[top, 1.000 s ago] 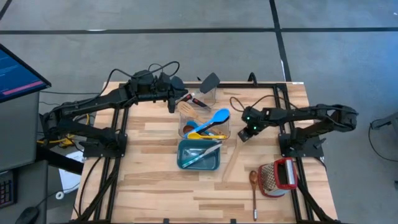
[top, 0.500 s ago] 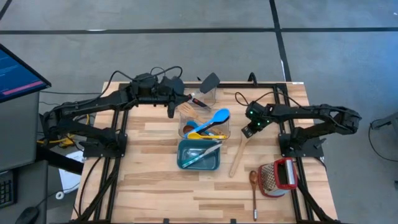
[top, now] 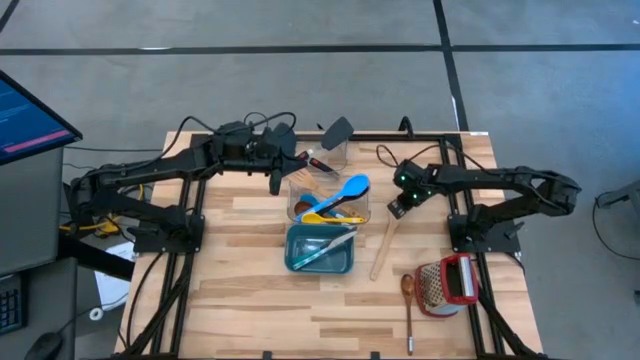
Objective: Pick & Place Kitchen Items
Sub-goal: Adjust the wooden slotted spatula on the table, then move the bottom transparent bin to the top right of the table
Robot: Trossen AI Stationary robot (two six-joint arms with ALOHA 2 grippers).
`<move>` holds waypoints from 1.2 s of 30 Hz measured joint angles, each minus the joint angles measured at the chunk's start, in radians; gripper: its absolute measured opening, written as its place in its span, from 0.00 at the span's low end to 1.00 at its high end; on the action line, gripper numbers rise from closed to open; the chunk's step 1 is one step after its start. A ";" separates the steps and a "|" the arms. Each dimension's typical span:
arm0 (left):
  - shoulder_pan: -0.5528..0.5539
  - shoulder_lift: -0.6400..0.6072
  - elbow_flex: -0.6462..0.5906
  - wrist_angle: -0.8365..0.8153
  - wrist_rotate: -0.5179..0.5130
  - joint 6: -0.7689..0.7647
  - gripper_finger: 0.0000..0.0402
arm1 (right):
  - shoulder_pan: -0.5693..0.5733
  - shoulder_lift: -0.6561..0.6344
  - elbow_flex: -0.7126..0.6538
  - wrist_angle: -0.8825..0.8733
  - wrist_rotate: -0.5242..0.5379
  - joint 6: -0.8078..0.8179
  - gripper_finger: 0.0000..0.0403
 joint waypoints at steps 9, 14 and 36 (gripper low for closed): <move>0.000 0.000 0.000 0.000 0.000 0.000 0.02 | 0.000 -0.016 0.150 -0.084 -0.032 -0.039 0.00; 0.000 0.000 0.000 -0.003 0.000 0.000 0.02 | 0.020 -0.015 0.223 -0.133 -0.082 -0.014 0.00; 0.001 0.000 0.000 -0.015 -0.012 0.000 0.02 | 0.116 -0.015 0.379 -0.218 -0.090 0.315 0.24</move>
